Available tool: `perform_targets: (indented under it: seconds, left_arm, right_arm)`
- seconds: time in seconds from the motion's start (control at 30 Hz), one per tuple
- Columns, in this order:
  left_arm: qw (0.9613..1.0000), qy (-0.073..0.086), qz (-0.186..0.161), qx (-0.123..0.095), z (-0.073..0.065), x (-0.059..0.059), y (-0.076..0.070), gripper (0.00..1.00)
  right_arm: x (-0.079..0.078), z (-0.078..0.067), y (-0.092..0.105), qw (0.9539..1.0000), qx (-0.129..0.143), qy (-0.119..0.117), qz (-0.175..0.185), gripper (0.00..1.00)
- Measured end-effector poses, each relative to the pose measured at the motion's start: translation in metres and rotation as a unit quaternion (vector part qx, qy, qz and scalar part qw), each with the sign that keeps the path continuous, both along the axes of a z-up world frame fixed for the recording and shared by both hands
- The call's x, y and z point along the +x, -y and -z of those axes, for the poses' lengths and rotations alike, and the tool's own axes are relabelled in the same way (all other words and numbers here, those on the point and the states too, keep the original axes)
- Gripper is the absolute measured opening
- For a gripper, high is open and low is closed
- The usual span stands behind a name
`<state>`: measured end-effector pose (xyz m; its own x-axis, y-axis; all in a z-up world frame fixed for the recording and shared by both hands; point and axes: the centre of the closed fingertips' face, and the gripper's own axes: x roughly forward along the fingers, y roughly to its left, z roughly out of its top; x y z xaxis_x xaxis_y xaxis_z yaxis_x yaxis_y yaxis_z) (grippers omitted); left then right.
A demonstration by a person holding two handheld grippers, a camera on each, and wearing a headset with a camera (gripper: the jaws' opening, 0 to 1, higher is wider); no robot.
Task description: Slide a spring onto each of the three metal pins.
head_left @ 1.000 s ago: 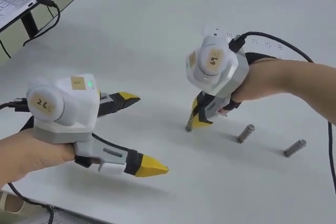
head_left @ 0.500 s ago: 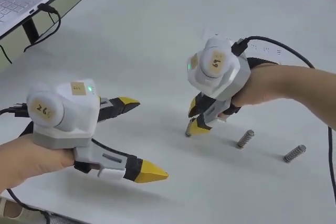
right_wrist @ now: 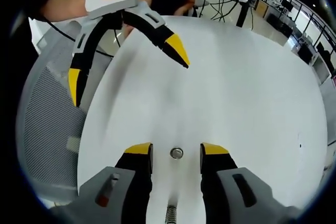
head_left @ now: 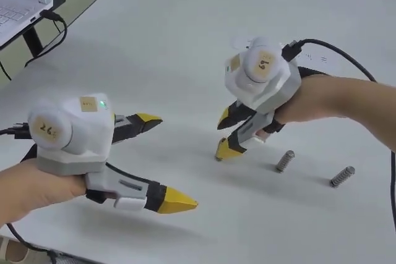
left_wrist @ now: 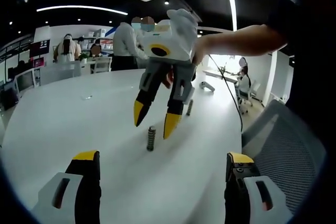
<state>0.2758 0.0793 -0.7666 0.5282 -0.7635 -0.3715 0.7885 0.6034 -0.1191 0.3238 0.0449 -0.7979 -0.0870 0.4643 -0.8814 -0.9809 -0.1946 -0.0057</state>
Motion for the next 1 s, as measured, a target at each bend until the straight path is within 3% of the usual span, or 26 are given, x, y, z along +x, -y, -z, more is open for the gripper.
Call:
perform_targets:
  seconds: [0.17,0.53,0.73,0.83,1.0]
  left_arm:
    - [1.0,0.003,0.001,0.001,-0.006,0.0,0.005,0.97]
    - [0.9999,0.011,0.011,0.005,-0.02,0.004,0.018,0.97]
    - [0.9997,0.016,0.016,0.005,-0.026,0.007,0.025,0.98]
    - [0.9997,0.019,0.016,0.005,-0.029,0.007,0.027,0.98]
    - [0.9996,0.022,0.019,0.001,-0.032,0.007,0.035,0.98]
  right_arm:
    - [0.0,-0.007,0.003,0.9994,0.027,0.004,0.023,0.37]
    - [-0.001,-0.032,0.014,0.9935,0.094,0.016,0.062,0.46]
    - [0.001,-0.045,0.024,0.9858,0.137,0.026,0.093,0.51]
    - [0.003,-0.052,0.032,0.9788,0.164,0.036,0.118,0.53]
    - [-0.001,-0.053,0.051,0.9714,0.183,0.035,0.147,0.6]
